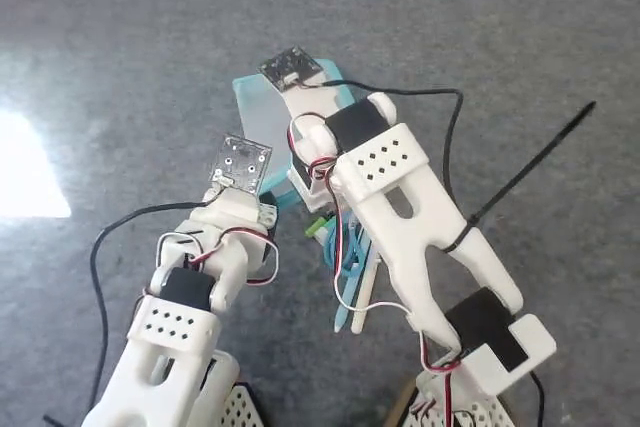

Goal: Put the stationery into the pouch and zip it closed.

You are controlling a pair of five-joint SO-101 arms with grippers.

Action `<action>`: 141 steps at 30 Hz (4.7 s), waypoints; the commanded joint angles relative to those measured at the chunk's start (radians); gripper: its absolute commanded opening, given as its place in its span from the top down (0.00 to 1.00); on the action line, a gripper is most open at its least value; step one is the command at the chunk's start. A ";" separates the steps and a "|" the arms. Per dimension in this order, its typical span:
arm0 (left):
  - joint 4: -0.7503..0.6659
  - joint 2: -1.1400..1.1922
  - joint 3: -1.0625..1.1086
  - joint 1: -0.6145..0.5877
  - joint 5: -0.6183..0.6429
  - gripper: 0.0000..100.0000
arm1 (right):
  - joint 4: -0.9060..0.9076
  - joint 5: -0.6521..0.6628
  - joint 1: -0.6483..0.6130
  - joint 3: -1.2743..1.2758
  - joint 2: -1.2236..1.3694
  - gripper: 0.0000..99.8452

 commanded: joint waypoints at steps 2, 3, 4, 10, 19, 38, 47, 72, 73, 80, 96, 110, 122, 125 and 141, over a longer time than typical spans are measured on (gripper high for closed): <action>-0.008 -0.011 -0.001 0.035 -0.017 0.99 | 0.004 0.018 0.016 -0.091 -0.010 0.66; -0.008 -0.011 -0.001 0.035 -0.017 0.99 | 0.002 0.018 0.016 -0.097 -0.010 0.65; -0.008 -0.011 -0.001 0.035 -0.017 0.99 | -0.002 0.014 0.016 -0.103 -0.010 0.65; -0.008 -0.011 0.001 0.026 -0.018 0.99 | 0.067 0.049 0.033 -0.098 -0.027 0.68; -0.008 -0.005 0.001 0.005 -0.018 0.99 | 0.067 0.222 0.104 0.440 -0.470 0.73; -0.009 -0.005 0.001 -0.018 -0.018 0.99 | -0.200 0.238 0.053 1.080 -0.555 0.80; -0.023 -0.005 0.008 -0.018 -0.018 0.99 | -0.364 0.153 0.031 1.115 -0.447 0.79; -0.023 -0.005 0.012 -0.017 -0.018 0.99 | -0.363 0.497 0.581 0.655 -0.257 0.99; -0.023 -0.005 0.012 -0.015 -0.018 0.99 | -0.361 0.502 0.578 0.637 -0.257 0.99; -0.023 -0.005 0.012 -0.017 -0.018 0.99 | -0.340 0.399 0.503 0.631 -0.257 0.82; -0.021 -0.005 0.013 -0.017 -0.018 0.99 | -0.398 0.351 0.499 0.784 -0.255 0.69; -0.021 -0.011 0.025 -0.018 -0.018 0.99 | -0.555 0.341 0.501 0.842 -0.122 0.70; -0.021 -0.011 0.025 -0.018 -0.018 0.99 | -0.575 0.307 0.573 0.818 -0.033 0.75; -0.021 -0.011 0.025 -0.018 -0.018 0.99 | -0.575 0.307 0.573 0.816 -0.015 0.84; -0.071 -0.005 0.016 -0.017 -0.008 0.99 | -0.251 0.308 0.532 0.799 -0.512 0.99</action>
